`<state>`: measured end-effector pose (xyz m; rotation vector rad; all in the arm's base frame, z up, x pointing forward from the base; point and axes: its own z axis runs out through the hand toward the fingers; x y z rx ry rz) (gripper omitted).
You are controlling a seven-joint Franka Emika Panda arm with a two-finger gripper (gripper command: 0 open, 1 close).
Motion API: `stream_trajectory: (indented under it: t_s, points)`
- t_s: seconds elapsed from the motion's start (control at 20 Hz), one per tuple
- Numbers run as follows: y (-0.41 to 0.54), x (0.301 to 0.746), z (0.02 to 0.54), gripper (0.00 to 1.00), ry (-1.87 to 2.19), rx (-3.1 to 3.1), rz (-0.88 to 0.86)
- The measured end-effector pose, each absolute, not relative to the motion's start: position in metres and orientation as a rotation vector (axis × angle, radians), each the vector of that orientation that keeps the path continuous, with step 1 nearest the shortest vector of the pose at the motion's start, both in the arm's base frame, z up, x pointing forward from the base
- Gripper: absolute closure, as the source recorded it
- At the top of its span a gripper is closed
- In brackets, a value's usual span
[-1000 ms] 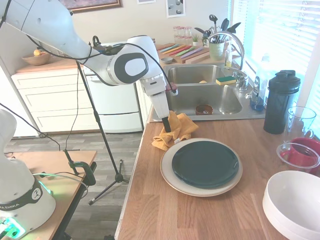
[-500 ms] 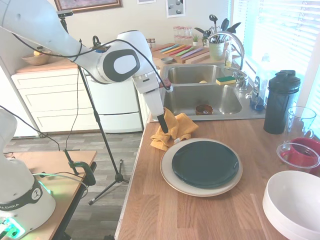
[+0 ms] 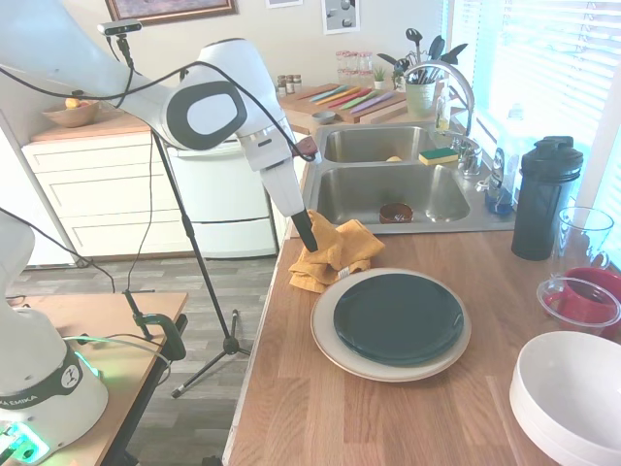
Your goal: Wipe the blue plate in counterclockwise motion
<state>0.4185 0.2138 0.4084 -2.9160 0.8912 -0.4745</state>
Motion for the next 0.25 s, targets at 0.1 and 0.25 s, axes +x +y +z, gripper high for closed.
stream_trajectory:
  t_s: [0.1,0.25]
  points:
    - [0.204,0.416,0.424,0.00,0.890,-2.904,-0.466]
    - [0.181,0.416,0.447,0.00,0.896,-2.879,-0.447]
